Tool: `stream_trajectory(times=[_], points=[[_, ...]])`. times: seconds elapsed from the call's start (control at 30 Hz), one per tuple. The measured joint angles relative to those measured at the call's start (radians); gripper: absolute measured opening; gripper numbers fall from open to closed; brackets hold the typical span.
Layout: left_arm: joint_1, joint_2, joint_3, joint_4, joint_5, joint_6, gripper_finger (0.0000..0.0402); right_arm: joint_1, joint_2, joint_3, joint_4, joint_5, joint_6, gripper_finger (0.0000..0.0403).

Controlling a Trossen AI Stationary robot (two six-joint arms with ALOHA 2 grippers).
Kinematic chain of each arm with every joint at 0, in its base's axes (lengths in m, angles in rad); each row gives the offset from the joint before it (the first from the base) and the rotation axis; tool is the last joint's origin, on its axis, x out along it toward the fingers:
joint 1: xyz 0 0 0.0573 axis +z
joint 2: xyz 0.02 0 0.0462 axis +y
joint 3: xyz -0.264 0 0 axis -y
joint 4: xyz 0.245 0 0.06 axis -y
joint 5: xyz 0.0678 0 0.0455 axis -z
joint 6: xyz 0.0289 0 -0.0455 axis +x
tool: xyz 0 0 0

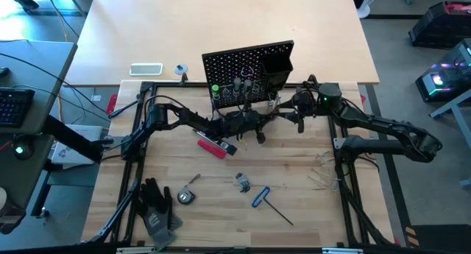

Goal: Hang tools onto peg board
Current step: Hang the black wire stripper onto the pegboard

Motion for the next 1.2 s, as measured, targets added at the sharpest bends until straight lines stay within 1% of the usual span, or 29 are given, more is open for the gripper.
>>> stream_trajectory(times=[0.1, 0.17, 0.2, 0.23, 0.3, 0.37, 0.43, 0.87, 0.93, 1.03, 1.2], points=[[0.0, 0.0, -0.001, -0.002, -0.019, 0.0, 0.0021, 0.0, 0.0, 0.0, 0.0, 0.0, -0.002, 0.0158], [0.004, 0.0, -0.001, -0.008, -0.081, -0.038, 0.002, 0.006, -0.002, -0.001, -0.016, -0.049, 0.002, 0.0158], [0.015, 0.0, -0.001, -0.006, -0.103, -0.04, 0.002, 0.009, -0.002, -0.001, -0.015, -0.052, 0.002, 0.0158], [0.022, 0.0, -0.001, -0.004, -0.112, -0.04, 0.002, 0.009, -0.001, -0.001, -0.015, -0.045, 0.002, 0.0158], [0.033, 0.0, -0.001, -0.01, -0.129, -0.054, 0.002, 0.002, -0.001, -0.001, -0.016, 0.03, 0.007, 0.0158], [0.042, 0.001, -0.002, -0.018, -0.097, -0.072, 0.002, 0.003, -0.001, -0.001, -0.026, 0.077, 0.009, 0.0158], [0.047, 0.001, -0.002, -0.017, -0.068, -0.078, 0.002, -0.004, -0.001, -0.001, -0.031, 0.078, 0.002, 0.0158], [0.047, 0.001, -0.002, -0.023, -0.049, -0.073, 0.002, -0.008, -0.001, -0.001, -0.034, 0.094, -0.008, 0.0158], [0.046, 0.001, -0.001, -0.042, -0.07, -0.095, 0.0029, -0.008, -0.001, -0.001, -0.033, 0.094, -0.006, 0.0158], [0.045, 0.0, 0.0, -0.064, -0.107, -0.122, 0.0059, -0.008, -0.001, -0.001, -0.033, 0.094, -0.006, 0.0158], [0.043, 0.0, 0.0, -0.071, -0.129, -0.122, 0.0097, -0.008, 0.0, -0.001, -0.033, 0.088, 0.002, 0.0158]])
